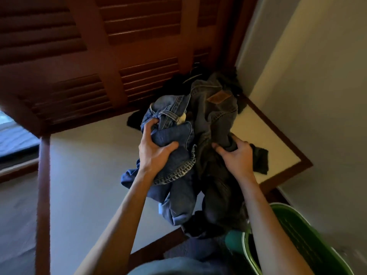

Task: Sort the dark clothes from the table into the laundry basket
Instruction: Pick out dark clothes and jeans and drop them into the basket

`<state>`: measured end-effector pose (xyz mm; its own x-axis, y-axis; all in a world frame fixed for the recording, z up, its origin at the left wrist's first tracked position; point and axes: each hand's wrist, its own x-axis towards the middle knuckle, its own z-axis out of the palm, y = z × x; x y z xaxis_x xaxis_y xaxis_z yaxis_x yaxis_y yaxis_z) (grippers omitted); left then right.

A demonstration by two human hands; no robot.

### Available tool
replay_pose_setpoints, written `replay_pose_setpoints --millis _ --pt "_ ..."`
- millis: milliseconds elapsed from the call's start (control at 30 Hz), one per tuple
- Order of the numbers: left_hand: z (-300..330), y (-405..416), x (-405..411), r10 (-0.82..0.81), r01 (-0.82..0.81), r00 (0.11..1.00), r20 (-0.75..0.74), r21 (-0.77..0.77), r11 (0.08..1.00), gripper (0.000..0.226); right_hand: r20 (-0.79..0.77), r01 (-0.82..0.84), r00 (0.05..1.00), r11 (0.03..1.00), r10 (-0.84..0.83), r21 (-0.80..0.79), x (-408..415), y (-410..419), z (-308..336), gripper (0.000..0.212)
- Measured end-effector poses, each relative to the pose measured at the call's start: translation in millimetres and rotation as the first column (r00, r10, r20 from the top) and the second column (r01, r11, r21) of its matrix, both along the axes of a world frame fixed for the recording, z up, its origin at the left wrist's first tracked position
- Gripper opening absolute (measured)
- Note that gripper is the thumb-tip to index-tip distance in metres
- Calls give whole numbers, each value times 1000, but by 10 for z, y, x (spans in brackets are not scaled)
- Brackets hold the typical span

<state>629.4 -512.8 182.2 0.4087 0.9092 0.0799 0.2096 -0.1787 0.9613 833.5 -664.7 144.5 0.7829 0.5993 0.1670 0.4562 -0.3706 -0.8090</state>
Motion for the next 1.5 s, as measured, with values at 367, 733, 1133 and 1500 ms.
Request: replay_pose_setpoints --millis 367,733,1133,1500 --pt "421 -925 523 -507 507 851 136 36 861 75 -36 467 884 876 -467 120 -450 -1838 760 20" --pt "577 -2079 1434 -627 628 750 211 74 775 72 44 732 647 636 -761 244 10 -3674 989 20" --pt "344 -3442 2213 -707 708 685 176 64 703 74 132 793 536 550 -834 261 358 -4599 445 33" --pt "80 -3673 2427 -759 757 651 -9 86 648 72 138 770 635 609 -760 -193 -8 -4671 -1145 42"
